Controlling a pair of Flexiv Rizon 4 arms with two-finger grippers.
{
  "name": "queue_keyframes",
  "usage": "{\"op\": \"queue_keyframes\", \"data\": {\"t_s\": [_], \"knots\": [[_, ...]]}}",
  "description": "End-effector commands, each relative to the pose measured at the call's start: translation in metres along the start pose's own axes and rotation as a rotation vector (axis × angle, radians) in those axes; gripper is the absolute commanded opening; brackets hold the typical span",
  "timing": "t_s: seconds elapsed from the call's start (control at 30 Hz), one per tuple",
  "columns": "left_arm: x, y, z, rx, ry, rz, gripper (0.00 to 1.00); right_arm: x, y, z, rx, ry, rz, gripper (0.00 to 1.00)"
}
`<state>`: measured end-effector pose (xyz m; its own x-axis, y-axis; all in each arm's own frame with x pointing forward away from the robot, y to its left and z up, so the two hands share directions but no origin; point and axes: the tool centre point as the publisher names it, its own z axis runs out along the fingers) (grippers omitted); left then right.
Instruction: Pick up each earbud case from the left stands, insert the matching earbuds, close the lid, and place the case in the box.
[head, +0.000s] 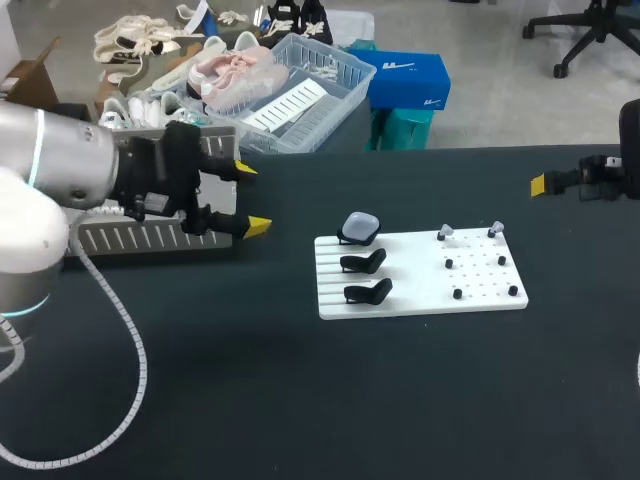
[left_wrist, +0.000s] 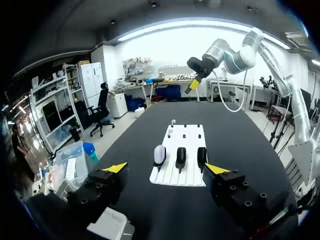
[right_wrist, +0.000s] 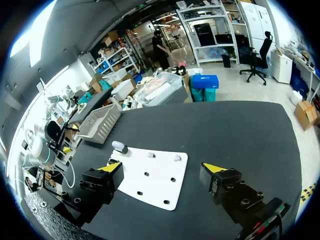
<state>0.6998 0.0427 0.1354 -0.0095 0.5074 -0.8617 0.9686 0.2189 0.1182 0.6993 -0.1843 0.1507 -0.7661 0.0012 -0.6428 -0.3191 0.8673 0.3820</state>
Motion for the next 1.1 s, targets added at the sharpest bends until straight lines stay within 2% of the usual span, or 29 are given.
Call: {"op": "queue_keyframes", "data": {"t_s": [0.03, 0.2, 0.43, 0.67, 0.77, 0.83, 1.1], "knots": [[0.002, 0.010, 0.024, 0.118, -0.148, 0.056, 1.00, 0.000, 0.000, 0.000, 0.000, 0.000, -0.001, 1.00], [0.001, 0.014, 0.045, 0.146, -0.132, 0.023, 1.00, 0.000, 0.000, 0.000, 0.000, 0.000, -0.001, 1.00], [0.005, 0.011, 0.068, 0.127, -0.103, -0.035, 1.00, 0.000, 0.000, 0.000, 0.000, 0.000, -0.001, 1.00], [0.016, 0.009, 0.087, 0.110, -0.077, -0.014, 1.00, 0.000, 0.000, 0.000, 0.000, 0.000, -0.001, 1.00], [0.020, 0.008, 0.093, 0.106, -0.066, 0.014, 0.93, 0.000, 0.000, 0.000, 0.000, 0.000, -0.001, 1.00], [0.020, 0.009, 0.097, 0.113, -0.067, 0.012, 1.00, 0.000, 0.000, 0.000, 0.000, 0.000, -0.001, 1.00], [0.020, 0.018, 0.109, 0.119, -0.071, -0.014, 1.00, 0.000, 0.000, 0.000, 0.000, 0.000, -0.001, 1.00]]}}
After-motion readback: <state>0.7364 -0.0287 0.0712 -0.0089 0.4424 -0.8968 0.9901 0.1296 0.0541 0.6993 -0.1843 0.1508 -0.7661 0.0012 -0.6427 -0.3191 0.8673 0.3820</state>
